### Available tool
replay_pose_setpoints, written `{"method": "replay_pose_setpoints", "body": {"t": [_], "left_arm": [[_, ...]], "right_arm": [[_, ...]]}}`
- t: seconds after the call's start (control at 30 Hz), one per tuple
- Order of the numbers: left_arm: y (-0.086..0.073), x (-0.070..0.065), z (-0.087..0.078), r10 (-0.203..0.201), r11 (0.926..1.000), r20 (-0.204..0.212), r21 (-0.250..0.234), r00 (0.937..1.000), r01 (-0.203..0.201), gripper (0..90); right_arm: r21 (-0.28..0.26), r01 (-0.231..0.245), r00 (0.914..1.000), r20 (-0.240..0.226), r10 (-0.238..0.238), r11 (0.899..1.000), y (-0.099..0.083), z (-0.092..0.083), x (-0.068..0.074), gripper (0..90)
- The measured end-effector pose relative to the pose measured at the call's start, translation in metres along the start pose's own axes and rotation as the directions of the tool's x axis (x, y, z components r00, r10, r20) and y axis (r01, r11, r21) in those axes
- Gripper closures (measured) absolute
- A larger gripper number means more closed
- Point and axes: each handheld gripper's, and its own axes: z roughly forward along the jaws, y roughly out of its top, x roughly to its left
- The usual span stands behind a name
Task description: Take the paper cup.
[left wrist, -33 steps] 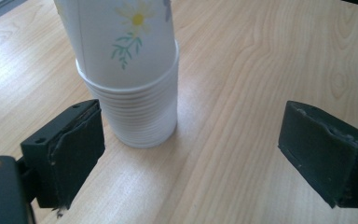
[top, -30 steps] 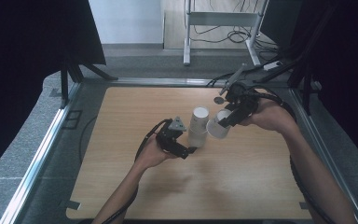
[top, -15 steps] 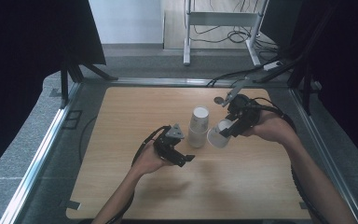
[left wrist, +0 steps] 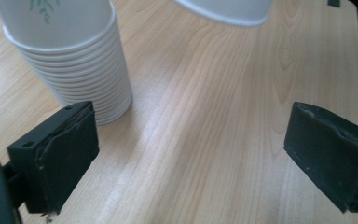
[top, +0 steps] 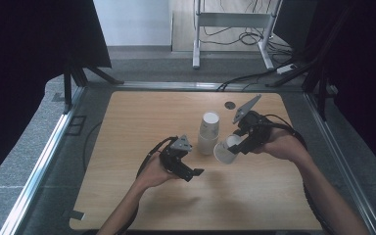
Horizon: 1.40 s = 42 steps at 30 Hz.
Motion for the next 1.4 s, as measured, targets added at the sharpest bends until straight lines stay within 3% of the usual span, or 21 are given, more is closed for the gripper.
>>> {"method": "replay_pose_setpoints", "body": {"t": [0.33, 0.6, 1.0, 1.4], "left_arm": [[-0.006, -0.008, 0.0, 0.019, 0.9998, 0.022, -0.004, 0.9996, -0.019, 0.9], [-0.01, -0.012, -0.002, 0.031, 0.9994, 0.028, -0.014, 0.9991, -0.03, 0.9], [-0.017, -0.019, -0.001, 0.052, 0.9984, 0.06, -0.025, 0.9968, -0.051, 1.1], [-0.027, -0.028, 0.0, 0.064, 0.9974, 0.074, -0.036, 0.9952, -0.062, 1.5]], "right_arm": [[-0.06, 0.017, 0.9993, -0.032, -0.019, 0.998, -0.012, 0.014, 0.013, 36.9], [-0.127, 0.053, 0.9977, -0.035, -0.058, 0.99, -0.023, 0.023, 0.02, 36.9], [-0.228, 0.067, 0.9949, -0.058, -0.082, 0.971, -0.039, 0.037, 0.03, 36.9], [-0.343, 0.047, 0.9898, -0.111, -0.09, 0.938, -0.058, 0.058, 0.036, 37.0]]}}
